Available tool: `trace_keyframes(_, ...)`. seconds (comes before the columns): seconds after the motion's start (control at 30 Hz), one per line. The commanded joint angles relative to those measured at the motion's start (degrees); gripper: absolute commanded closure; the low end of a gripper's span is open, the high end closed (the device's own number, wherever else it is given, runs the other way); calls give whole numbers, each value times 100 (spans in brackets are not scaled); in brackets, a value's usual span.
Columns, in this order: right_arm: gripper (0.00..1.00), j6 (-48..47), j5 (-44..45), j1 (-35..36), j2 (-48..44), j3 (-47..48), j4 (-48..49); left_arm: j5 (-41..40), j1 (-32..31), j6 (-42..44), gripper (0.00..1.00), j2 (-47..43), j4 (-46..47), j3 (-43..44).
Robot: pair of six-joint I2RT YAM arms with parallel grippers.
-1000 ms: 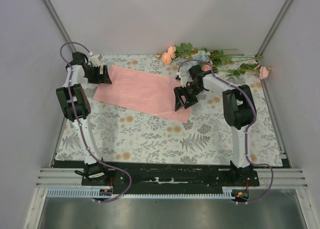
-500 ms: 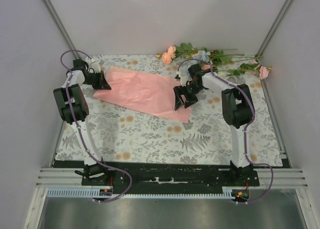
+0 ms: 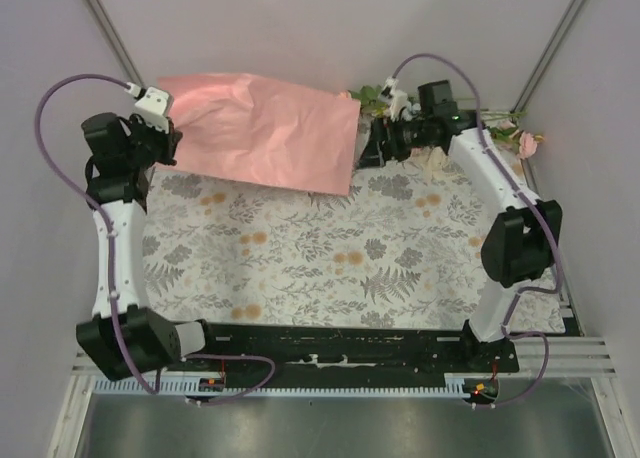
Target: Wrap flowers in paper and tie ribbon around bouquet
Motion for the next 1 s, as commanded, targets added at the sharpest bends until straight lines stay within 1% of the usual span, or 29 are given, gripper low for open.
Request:
trace_keyframes(0.0, 2, 531, -686, -546, -730, 530, 362, -584, 31, 257, 98, -1466, 1186, -623)
trace_keyframes(0.07, 2, 515, -739, -757, -958, 504, 442, 284, 14, 704, 98, -2222, 1091, -1097)
trace_keyframes(0.13, 2, 392, -739, -941, -1134, 416, 468, 1260, -126, 1730, 98, -2953, 155, -1502)
trace_keyframes(0.2, 2, 225, -696, -1056, -1319, 285, 468, 1693, -450, 2942, 98, -3533, -925, -2020)
trace_keyframes(0.23, 2, 224, -617, -1082, -1372, 188, 460, 1808, -617, 3453, 98, -3762, -1471, -2257)
trace_keyframes(0.27, 2, 7, -547, -1083, -1424, 57, 442, 1870, -776, 4110, 98, -3990, -1946, -2538)
trace_keyframes(0.3, 2, -109, -511, -1083, -1460, -84, 398, 1880, -969, 4769, 98, -4193, -2455, -2837)
trace_keyframes(0.33, 2, -127, -476, -1083, -1478, -198, 381, 1801, -1145, 5159, 98, -4360, -2791, -3118)
trace_keyframes(0.4, 2, -162, -432, -1074, -1469, -436, 328, 1564, -1488, 5592, 94, -4651, -2909, -3707)
trace_keyframes(0.47, 2, -145, -396, -1074, -1425, -647, 301, 1249, -1944, 6406, 89, -4643, -3232, -4182)
trace_keyframes(0.5, 2, -145, -414, -1065, -1434, -735, 301, 1038, -2129, 6628, 87, -4556, -3304, -4332)
trace_keyframes(0.6, 3, -162, -397, -1004, -1451, -814, 354, 747, -2429, 6989, 87, -4100, -3269, -4570)
trace_keyframes(0.7, 4, -162, -292, -864, -1478, -867, 529, 719, -2500, 7718, 88, -3686, -3260, -4737)
trace_keyframes(0.83, 5, -337, 24, -329, -1154, -675, 469, 728, -2640, 8220, 91, -3728, -3129, -4931)
trace_keyframes(0.9, 5, -408, 253, -47, -925, -543, 416, 719, -2772, 8344, 93, -3834, -3225, -4966)
trace_keyframes(0.97, 5, -452, 429, 156, -618, -411, 381, 728, -2860, 8694, 94, -4000, -3496, -4984)
